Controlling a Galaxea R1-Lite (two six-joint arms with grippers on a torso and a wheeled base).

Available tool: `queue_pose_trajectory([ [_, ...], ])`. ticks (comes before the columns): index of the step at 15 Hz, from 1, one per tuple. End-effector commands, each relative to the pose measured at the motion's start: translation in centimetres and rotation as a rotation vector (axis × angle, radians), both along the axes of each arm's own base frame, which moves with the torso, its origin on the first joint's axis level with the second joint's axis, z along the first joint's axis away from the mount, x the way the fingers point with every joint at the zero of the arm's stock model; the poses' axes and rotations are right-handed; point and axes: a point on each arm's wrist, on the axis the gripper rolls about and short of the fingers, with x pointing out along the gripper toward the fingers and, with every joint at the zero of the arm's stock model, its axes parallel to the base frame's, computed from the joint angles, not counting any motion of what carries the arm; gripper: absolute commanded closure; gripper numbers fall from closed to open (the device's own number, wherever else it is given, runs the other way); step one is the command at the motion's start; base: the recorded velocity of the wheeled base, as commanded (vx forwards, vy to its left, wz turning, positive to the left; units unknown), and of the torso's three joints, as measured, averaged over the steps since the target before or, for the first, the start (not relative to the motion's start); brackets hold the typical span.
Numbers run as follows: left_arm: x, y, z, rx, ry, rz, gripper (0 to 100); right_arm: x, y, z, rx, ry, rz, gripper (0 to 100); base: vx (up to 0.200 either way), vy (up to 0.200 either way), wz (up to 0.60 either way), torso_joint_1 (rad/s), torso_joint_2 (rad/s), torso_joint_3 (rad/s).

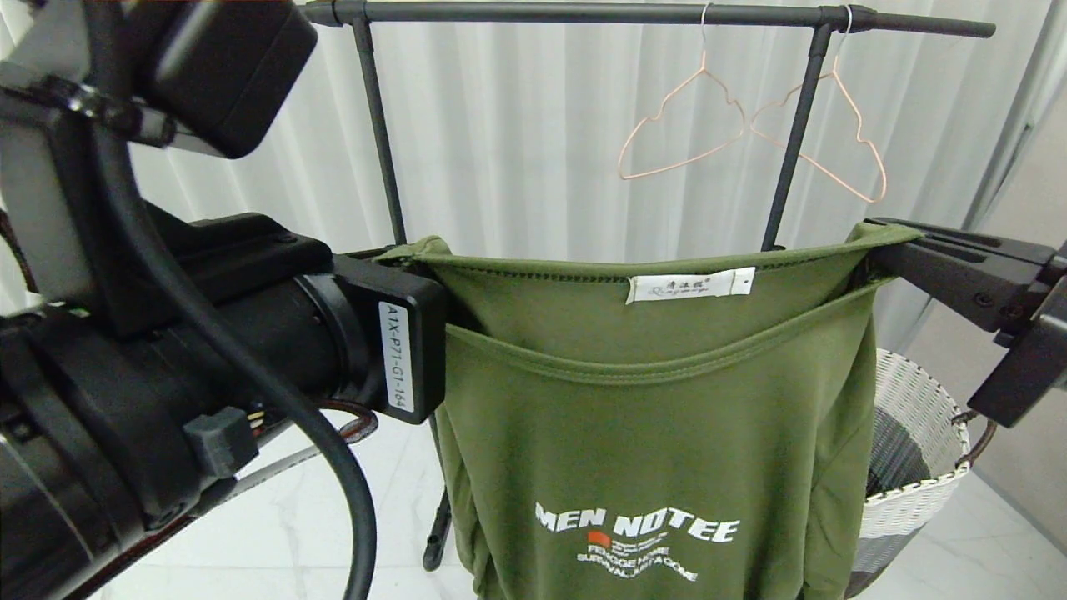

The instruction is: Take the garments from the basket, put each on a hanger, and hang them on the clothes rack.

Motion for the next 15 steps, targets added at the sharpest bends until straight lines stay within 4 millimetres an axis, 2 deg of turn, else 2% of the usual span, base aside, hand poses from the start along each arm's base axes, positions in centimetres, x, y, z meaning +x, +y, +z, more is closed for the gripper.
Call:
queue_pose_trajectory([
  [1,0.0,-0.1,0.0,0.001,0.0,-0.001,100,-0.1,-0.1,0.1,0.004,-0.003,-0.001,100,0.0,0.0,0.0,0.0,0.0,0.0],
  [11,-0.1,-0.8,0.7,-0.017,-0.013,-0.02,100,-0.1,-0.1,0.2,0.007,-0.005,-0.002,100,0.0,0.0,0.0,0.0,0.0,0.0],
  [15,2.4,-2.9,1.2,-0.061,-0.047,0.028,100,1.0,1.3,1.0,0.011,-0.006,-0.005,100,0.0,0.0,0.0,0.0,0.0,0.0],
])
